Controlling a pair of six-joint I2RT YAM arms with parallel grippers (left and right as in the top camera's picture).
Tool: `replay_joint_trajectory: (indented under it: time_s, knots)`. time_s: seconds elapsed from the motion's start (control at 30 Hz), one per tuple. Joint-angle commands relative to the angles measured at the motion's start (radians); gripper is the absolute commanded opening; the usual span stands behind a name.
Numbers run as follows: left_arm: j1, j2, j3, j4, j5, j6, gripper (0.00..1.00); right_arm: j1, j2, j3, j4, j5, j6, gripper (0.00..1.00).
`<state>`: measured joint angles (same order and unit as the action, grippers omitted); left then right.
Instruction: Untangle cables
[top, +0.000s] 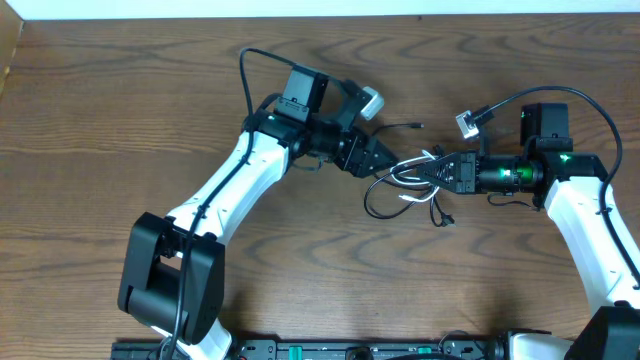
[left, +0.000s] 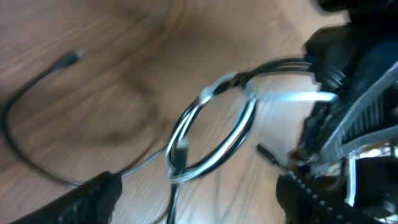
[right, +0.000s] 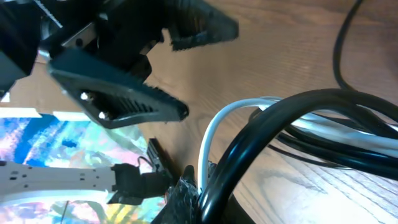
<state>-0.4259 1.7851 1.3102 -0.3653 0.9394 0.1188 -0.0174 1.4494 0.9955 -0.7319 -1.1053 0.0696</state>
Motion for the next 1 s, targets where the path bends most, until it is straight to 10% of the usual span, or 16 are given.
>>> replay_joint_trajectory:
  time_s: [0.0, 0.83, 0.97]
  knots:
    - [-0.021, 0.002, 0.003, 0.061, 0.059, 0.020, 0.85, 0.006, -0.005, 0.005, 0.002, -0.073, -0.024, 0.01]
    - [-0.126, 0.084, 0.003, 0.117, 0.044, 0.136, 0.74, -0.031, -0.005, 0.005, 0.088, -0.340, -0.026, 0.01]
    - [-0.124, 0.084, 0.003, 0.128, 0.043, 0.136, 0.53, -0.040, -0.005, 0.005, 0.089, -0.345, -0.026, 0.01]
